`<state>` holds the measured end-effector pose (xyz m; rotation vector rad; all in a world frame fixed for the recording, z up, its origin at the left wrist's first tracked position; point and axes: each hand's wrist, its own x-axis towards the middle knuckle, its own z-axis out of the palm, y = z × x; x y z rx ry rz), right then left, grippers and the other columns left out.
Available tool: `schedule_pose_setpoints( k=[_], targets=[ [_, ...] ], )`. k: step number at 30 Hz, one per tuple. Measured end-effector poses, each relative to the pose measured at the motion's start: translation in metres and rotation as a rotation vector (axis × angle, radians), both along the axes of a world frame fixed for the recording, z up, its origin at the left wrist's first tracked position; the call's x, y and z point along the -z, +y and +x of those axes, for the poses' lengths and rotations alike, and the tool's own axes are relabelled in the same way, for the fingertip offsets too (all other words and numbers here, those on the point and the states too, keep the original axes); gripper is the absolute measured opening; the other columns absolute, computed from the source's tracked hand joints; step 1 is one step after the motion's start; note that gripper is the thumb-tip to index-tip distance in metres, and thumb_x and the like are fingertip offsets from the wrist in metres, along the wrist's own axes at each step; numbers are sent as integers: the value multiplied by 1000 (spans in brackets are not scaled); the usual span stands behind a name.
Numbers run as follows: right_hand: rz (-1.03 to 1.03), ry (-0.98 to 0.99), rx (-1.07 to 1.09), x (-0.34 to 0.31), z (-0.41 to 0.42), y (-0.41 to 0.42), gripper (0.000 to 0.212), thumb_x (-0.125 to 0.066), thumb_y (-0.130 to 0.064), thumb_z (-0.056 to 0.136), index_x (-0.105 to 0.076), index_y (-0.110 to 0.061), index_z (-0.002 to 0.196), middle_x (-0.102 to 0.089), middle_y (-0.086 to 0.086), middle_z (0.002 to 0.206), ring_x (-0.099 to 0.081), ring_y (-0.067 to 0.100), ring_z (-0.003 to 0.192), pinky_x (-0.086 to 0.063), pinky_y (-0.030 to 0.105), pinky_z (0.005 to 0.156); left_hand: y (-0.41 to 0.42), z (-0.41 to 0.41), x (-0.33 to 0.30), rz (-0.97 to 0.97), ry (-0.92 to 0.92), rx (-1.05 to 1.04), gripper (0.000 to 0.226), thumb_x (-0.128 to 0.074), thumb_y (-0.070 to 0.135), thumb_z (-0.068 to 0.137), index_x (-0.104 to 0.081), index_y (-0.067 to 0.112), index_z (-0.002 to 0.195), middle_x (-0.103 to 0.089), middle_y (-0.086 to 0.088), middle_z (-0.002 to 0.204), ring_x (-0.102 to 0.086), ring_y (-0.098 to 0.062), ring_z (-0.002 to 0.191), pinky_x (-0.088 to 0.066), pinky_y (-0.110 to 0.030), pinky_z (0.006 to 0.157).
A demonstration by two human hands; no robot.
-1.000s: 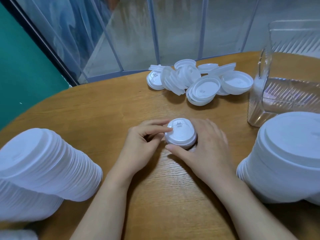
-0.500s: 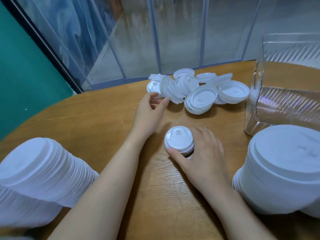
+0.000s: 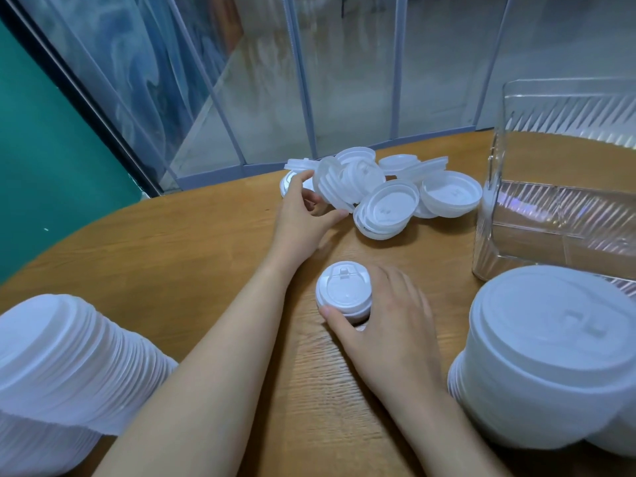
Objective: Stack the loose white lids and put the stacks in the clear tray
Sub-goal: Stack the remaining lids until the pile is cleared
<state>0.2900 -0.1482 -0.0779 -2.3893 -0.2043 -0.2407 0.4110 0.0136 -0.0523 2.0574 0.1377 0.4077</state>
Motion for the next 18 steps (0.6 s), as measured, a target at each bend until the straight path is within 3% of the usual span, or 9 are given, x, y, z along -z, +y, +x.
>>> schedule_pose_setpoints(
  k=[4,10,12,15,18],
  targets=[
    [37,1,1,1,-1,0,64,-55,-69,75,-59,-22,119,-59,-7,114,-54,20,112,-41,36,98,2,3,4,101,-68,10,77,-93,24,73,-45,35,132,-60,1,104,-55,-3,92,-40,-3,77],
    [41,8,-9,1,0,-2,60,-63,-66,77,-59,-23,119,-58,-8,113,-54,18,112,-40,36,98,5,8,10,262,-178,8,66,-94,32,71,-52,34,122,-50,26,106,-51,-8,101,-35,-2,84],
    [45,5,-2,1,1,-3,57,-68,-63,77,-59,-23,117,-58,-8,111,-54,18,111,-41,36,98,5,8,9,299,-208,9,64,-94,35,71,-54,33,121,-48,27,107,-51,-12,106,-36,-8,90],
    [46,3,10,1,1,-2,56,-71,-62,77,-59,-23,115,-58,-8,109,-54,18,110,-42,37,97,6,5,8,314,-207,-4,65,-94,35,70,-60,27,125,-47,16,112,-49,-17,113,-41,-26,100],
    [56,-6,11,1,1,-1,55,-72,-61,77,-59,-24,116,-58,-9,109,-54,18,109,-41,36,97,8,-9,0,281,-202,-24,64,-93,33,71,-60,24,125,-52,12,119,-51,-16,115,-42,-24,99]
  ],
)
